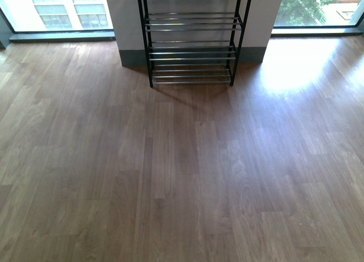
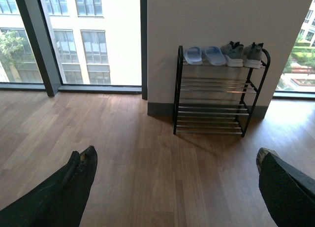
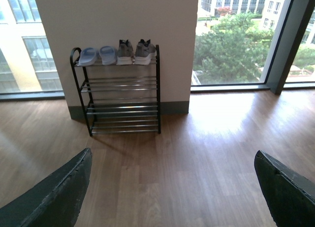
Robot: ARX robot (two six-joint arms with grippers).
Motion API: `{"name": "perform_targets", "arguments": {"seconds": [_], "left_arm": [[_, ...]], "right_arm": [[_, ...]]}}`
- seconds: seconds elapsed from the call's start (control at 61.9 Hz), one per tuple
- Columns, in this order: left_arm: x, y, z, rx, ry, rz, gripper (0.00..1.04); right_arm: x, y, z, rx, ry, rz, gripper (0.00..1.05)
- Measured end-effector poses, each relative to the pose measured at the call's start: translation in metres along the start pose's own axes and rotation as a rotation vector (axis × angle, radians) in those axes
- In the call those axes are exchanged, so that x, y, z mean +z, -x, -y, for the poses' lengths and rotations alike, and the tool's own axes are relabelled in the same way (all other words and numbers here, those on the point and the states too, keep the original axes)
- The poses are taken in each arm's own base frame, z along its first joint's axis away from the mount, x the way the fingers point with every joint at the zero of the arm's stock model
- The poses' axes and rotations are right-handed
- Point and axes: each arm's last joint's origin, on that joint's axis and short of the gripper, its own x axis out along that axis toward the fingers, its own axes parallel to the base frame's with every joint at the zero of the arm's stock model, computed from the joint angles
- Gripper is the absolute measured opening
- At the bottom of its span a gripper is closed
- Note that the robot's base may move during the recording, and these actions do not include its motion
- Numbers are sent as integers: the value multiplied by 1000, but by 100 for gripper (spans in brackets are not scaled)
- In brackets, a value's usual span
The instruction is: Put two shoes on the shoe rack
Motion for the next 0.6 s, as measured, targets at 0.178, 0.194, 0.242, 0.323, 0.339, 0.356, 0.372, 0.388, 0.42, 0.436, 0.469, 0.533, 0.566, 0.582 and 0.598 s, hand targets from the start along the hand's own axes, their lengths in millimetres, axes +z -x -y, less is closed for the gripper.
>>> {"name": "perform_targets", "arguments": {"seconds": [0.178,0.194,0.242,0.323,0.339,0.356,0.372,0.388,0.42,0.436,0.469,0.533,0.566,0.582,0.598], "left_arm": [[0,0,0,0,0,0,95],[0,0,0,0,0,0,95],[0,0,0,0,0,0,95],[0,0,0,0,0,0,95],[0,0,0,0,0,0,95],[0,0,0,0,0,0,95],[0,0,0,0,0,0,95],[0,0,0,0,0,0,95],[0,0,0,0,0,0,95],[0,0,0,0,0,0,95],[0,0,0,0,0,0,95],[0,0,0,0,0,0,95],[0,0,0,0,0,0,95],[0,0,0,0,0,0,95],[0,0,0,0,-1,0,95]], "right_arm": [[0,0,0,0,0,1,96],[0,0,0,0,0,1,96],[0,0,0,0,0,1,96],[0,0,0,0,0,1,96],[0,0,0,0,0,1,96],[0,0,0,0,0,1,96],[0,0,0,0,0,1,96],[0,0,0,0,0,1,96],[0,0,0,0,0,1,96],[0,0,0,0,0,1,96],[0,0,0,0,0,1,96],[0,0,0,0,0,1,96],[0,0,0,0,0,1,96],[0,0,0,0,0,1,96],[0,0,0,0,0,1,96]]}}
